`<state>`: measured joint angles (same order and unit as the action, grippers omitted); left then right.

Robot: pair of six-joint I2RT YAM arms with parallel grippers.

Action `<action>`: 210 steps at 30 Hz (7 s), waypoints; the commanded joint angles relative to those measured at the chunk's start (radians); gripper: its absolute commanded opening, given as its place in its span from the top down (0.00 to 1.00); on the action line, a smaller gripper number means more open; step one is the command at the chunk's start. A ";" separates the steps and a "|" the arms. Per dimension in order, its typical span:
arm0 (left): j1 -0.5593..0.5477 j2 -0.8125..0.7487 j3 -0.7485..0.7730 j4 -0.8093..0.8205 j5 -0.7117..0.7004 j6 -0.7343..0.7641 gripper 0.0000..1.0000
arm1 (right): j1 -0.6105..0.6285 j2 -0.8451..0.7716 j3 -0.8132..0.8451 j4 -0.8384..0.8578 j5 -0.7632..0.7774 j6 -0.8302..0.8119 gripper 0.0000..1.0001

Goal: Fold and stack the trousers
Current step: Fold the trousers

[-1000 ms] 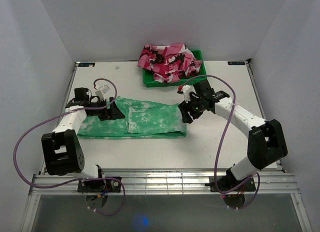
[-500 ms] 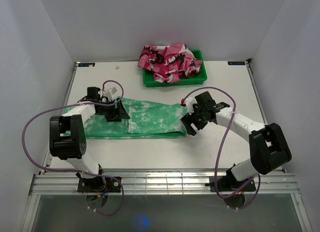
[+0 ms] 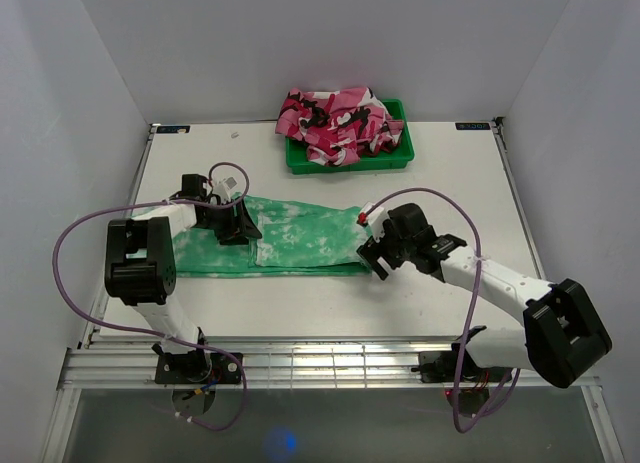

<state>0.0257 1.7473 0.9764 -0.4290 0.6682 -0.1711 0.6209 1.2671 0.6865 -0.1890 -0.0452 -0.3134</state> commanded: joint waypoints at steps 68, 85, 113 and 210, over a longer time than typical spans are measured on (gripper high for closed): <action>-0.043 0.205 0.120 -0.073 -0.187 0.076 1.00 | -0.418 0.606 0.219 0.205 -0.915 0.485 0.57; -0.043 0.184 0.110 -0.076 -0.167 0.076 1.00 | -0.391 0.577 0.125 0.103 -0.986 0.448 0.58; -0.044 0.149 0.058 -0.028 -0.079 0.078 1.00 | -0.418 0.756 0.327 0.720 -0.940 1.007 0.66; 0.703 0.124 0.143 -0.424 0.189 0.539 0.21 | -0.875 0.542 0.359 -0.226 -0.915 0.264 0.92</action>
<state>0.7303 1.8706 1.1355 -0.8776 0.8169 0.3500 -0.2195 1.9034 0.9409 -0.3290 -0.9718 0.0139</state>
